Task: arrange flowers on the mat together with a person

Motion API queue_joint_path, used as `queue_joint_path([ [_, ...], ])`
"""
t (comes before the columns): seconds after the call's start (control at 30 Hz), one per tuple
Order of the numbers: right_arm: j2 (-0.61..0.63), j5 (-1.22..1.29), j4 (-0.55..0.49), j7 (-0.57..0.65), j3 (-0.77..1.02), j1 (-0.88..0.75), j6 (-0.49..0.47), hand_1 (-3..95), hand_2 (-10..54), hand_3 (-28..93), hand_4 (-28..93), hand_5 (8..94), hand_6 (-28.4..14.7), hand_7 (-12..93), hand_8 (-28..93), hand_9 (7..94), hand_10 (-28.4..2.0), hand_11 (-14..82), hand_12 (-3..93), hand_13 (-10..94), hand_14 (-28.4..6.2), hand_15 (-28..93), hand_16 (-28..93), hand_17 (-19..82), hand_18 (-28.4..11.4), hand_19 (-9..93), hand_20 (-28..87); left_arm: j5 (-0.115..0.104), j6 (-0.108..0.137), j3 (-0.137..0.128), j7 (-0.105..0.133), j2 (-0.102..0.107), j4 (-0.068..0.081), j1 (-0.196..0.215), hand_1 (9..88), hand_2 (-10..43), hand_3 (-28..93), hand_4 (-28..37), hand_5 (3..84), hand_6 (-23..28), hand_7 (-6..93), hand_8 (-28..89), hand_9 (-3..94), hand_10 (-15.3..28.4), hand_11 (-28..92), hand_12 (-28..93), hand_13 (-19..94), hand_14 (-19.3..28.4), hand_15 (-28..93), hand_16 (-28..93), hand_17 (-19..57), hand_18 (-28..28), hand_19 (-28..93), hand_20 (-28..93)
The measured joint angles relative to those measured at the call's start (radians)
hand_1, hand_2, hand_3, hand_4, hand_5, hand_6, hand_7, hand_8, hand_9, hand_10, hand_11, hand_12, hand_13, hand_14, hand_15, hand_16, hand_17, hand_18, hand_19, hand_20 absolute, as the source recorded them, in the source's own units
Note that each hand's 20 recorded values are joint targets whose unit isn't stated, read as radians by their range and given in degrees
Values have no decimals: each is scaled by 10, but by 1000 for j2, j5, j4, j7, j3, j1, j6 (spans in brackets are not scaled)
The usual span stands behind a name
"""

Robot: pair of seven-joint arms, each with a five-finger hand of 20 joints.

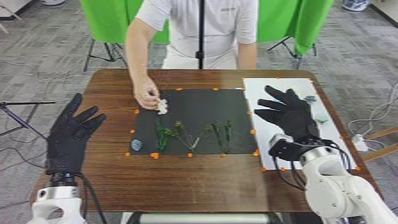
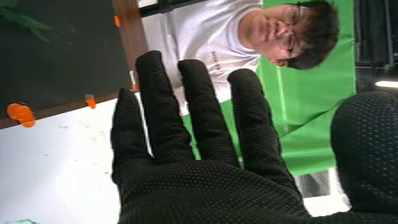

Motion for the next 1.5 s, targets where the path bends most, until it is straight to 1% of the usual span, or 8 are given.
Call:
queue_joint_path([
  [0.9,0,-10,4,12,-6,10,-7,135,113,720,-271,429,-4,128,-121,484,-166,109,146,374,-205,332,139,27,-211,394,180,1,0,0,-2,-1,0,-2,215,78,733,-282,294,41,123,-92,345,171,222,115,280,229,416,-50,-55,249,573,54],
  [1.27,-1,-36,5,25,-17,18,-12,140,109,725,-269,430,-4,130,-121,487,-167,114,147,376,-206,334,139,27,-213,398,181,4,-3,-1,-15,-14,0,-4,214,78,733,-282,293,40,123,-92,345,172,218,115,279,229,414,-51,-55,249,566,49],
  [1.37,-1,-49,5,26,-16,21,-9,148,107,721,-267,435,-2,130,-120,499,-169,123,150,393,-201,356,143,42,-214,421,192,4,-3,-2,-15,-14,0,-4,213,79,732,-282,294,41,123,-92,345,171,218,116,280,229,414,-51,-56,249,565,49],
  [1.5,4,-90,-4,25,-5,18,14,154,100,724,-261,440,-2,132,-120,520,-179,148,152,429,-197,420,141,76,-226,489,219,4,-3,-2,-12,-11,0,-4,212,78,733,-282,294,41,122,-92,345,171,217,116,280,230,414,-51,-56,249,565,49],
])
